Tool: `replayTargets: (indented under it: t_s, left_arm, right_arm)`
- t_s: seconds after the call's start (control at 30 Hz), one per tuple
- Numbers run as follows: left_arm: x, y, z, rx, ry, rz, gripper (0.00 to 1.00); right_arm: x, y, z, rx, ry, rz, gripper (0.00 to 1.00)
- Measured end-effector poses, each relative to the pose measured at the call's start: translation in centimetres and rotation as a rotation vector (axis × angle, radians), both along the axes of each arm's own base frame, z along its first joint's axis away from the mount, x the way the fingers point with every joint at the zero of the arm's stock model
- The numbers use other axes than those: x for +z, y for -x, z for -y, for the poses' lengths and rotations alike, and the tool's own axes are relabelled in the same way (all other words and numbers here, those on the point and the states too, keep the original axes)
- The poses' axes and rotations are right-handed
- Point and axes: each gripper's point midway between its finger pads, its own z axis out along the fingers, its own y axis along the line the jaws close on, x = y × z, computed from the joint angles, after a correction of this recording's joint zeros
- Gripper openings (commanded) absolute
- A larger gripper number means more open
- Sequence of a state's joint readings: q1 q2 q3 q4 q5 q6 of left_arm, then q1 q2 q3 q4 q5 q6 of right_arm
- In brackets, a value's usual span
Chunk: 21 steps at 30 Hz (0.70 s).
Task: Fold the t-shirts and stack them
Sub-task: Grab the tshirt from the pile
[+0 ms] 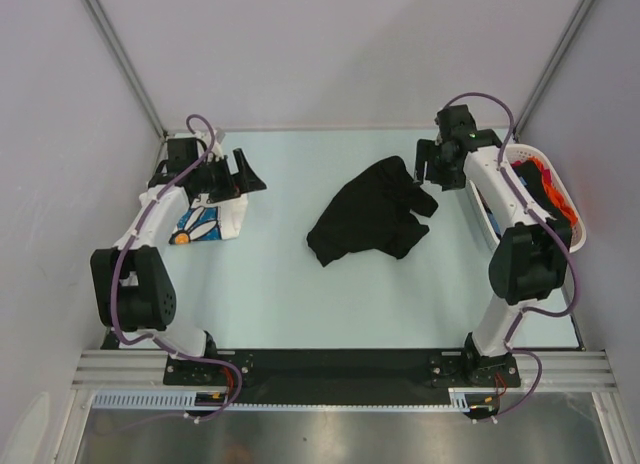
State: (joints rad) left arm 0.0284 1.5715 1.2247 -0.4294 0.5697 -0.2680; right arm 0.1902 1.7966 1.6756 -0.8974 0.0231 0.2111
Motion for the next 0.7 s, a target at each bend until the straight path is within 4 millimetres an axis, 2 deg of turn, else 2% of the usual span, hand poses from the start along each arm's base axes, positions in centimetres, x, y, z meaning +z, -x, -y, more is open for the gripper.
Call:
replayTargets:
  t_s: [0.07,0.17,0.4,0.53,0.7]
  left_arm:
    - [-0.3,0.1,0.1,-0.011,0.002,-0.007,1.0]
    - [-0.9,0.1,0.1,-0.016,0.002,-0.026,1.0]
    - [-1.5,0.2,0.2,-0.023,0.007,-0.049,1.0]
    - [-1.5,0.1,0.4,-0.029,0.014,-0.05,1.0]
    - [-1.4,0.2,0.5,-0.034,0.019,-0.051,1.0]
  right_arm:
    - [0.2,0.0,0.2,-0.016,-0.021,0.004,0.74]
    - [-0.6,0.2,-1.1,-0.001,-0.062,-0.019,0.73]
    - [-4.6,0.3,-2.5,0.002,-0.064,-0.121,0.72]
    - [-5.7,0.2,-1.8,-0.011,0.012,-0.133,0.73]
    - [-5.0,-0.7,-0.7,-0.016,0.127,-0.086,0.73]
